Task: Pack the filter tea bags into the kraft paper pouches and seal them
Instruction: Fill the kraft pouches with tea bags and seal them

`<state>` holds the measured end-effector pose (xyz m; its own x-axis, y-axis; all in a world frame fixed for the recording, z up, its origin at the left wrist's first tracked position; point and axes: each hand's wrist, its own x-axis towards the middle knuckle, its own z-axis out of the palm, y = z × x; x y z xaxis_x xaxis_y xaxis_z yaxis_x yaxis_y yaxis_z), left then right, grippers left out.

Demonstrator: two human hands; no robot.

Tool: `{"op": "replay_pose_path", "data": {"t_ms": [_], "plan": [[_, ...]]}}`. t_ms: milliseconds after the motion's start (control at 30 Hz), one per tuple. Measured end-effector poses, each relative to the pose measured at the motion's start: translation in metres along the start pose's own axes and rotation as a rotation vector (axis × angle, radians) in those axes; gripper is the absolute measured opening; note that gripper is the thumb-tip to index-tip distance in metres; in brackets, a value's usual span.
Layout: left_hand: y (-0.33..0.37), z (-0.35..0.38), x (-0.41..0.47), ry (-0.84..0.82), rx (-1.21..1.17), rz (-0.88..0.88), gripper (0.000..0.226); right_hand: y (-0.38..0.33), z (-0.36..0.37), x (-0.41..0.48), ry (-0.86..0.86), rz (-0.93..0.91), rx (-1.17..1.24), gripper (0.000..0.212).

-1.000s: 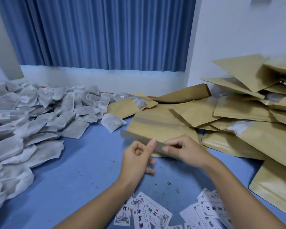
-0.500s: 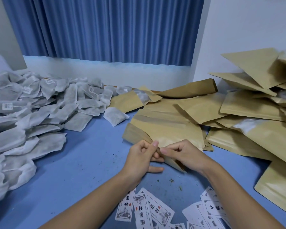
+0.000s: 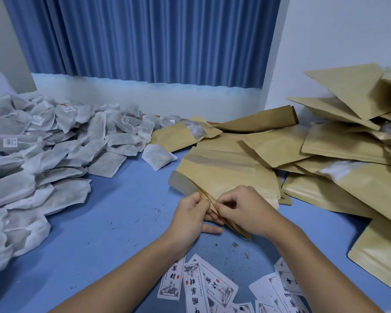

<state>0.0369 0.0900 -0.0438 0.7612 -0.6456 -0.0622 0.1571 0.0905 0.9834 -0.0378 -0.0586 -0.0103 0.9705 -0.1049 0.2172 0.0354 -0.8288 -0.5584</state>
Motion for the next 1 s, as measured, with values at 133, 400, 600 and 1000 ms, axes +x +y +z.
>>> {"op": "replay_pose_path", "data": {"t_ms": [133,400,600,1000], "plan": [[0.007,0.0,-0.004,0.002,-0.029,0.032,0.022,-0.012,-0.003,0.003,0.2,0.029,-0.237,0.029],[-0.002,0.014,-0.028,-0.087,0.103,0.08,0.013,-0.009,-0.024,-0.003,0.003,0.226,-0.348,0.014],[0.029,-0.003,-0.026,0.565,0.861,1.097,0.024,-0.035,-0.013,0.002,0.163,0.18,-0.526,0.031],[0.077,-0.015,0.043,-0.082,1.55,0.332,0.04,-0.068,-0.022,-0.001,0.269,0.125,-0.76,0.021]]}}
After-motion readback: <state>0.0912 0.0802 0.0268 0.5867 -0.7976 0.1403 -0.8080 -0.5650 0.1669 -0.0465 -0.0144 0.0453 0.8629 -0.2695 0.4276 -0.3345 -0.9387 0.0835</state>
